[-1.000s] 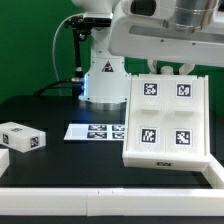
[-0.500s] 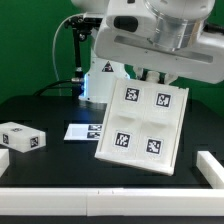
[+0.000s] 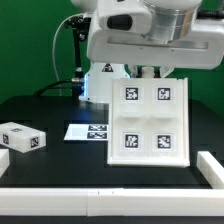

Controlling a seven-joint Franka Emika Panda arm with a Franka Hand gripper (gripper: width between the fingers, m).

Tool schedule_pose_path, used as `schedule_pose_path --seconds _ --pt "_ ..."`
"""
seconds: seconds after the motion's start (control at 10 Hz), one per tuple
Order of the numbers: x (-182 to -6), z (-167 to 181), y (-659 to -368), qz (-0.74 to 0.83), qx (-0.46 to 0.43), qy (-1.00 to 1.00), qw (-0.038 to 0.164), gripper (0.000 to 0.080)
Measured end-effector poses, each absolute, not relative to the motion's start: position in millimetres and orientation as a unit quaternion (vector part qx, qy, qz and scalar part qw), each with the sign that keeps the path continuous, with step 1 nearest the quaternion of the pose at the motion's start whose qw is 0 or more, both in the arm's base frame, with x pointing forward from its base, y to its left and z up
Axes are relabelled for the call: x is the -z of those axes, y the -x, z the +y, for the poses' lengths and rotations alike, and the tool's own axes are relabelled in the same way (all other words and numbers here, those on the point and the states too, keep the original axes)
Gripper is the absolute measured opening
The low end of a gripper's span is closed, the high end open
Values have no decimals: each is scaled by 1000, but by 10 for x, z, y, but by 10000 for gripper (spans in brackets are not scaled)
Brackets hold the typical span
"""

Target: Assemble cabinet

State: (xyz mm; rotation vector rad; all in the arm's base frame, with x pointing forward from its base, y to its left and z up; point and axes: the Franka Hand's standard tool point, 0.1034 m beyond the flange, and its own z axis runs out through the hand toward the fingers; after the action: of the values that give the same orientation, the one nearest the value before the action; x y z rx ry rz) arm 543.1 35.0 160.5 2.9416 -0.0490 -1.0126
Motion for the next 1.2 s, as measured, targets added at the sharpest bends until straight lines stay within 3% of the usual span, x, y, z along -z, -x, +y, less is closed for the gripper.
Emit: schedule_pose_path --seconds 0.4,0.7,1.0,1.2 --pt "-1576 308 -5421 -14 329 -944 21 222" --pt "-1564 452 -5450 94 343 -934 -12 222" --pt "-1540 415 -5455 82 343 -936 -9 222" --pt "-1486 428 -5470 50 356 -933 7 222"
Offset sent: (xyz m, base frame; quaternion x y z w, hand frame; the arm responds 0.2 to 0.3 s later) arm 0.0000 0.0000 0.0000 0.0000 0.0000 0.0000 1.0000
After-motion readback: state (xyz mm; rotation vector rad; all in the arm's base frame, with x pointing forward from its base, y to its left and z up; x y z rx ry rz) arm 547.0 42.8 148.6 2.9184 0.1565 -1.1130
